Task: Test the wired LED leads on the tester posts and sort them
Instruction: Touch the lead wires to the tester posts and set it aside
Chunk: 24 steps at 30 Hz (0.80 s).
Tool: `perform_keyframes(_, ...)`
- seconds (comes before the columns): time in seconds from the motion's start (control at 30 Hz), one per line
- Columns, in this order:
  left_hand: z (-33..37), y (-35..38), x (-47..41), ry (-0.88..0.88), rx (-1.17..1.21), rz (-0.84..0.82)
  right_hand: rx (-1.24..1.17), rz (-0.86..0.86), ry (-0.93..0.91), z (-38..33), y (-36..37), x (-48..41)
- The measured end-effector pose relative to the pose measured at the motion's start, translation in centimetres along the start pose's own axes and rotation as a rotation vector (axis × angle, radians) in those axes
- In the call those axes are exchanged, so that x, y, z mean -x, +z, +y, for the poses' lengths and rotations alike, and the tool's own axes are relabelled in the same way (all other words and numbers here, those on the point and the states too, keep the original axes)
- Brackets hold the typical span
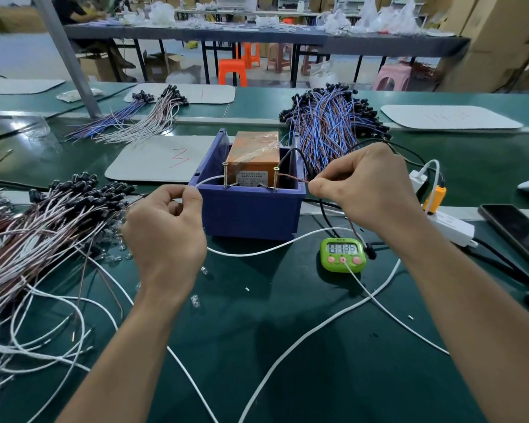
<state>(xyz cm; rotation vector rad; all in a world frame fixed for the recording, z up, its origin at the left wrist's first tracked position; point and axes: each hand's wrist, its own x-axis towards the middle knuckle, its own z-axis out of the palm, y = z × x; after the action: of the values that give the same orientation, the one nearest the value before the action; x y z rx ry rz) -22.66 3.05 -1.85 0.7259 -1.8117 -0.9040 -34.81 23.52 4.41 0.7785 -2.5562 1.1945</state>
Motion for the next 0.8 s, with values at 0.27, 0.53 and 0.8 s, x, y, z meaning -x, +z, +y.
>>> perform_keyframes(0.27, -0.1, 0.0, 0.1, 0.004, 0.008, 0.001, -0.065, -0.043, 0.023, 0.3, -0.2, 0.6)
perform_keyframes(0.53, -0.2, -0.1, -0.5, -0.01, -0.031, 0.009, -0.084, 0.045, 0.073, 0.6, 0.0, 0.6)
perform_keyframes(0.8, -0.2, -1.1, 1.1, -0.063, 0.168, 0.012, -0.33, -0.098, 0.095, 0.4, -2.3, 2.4)
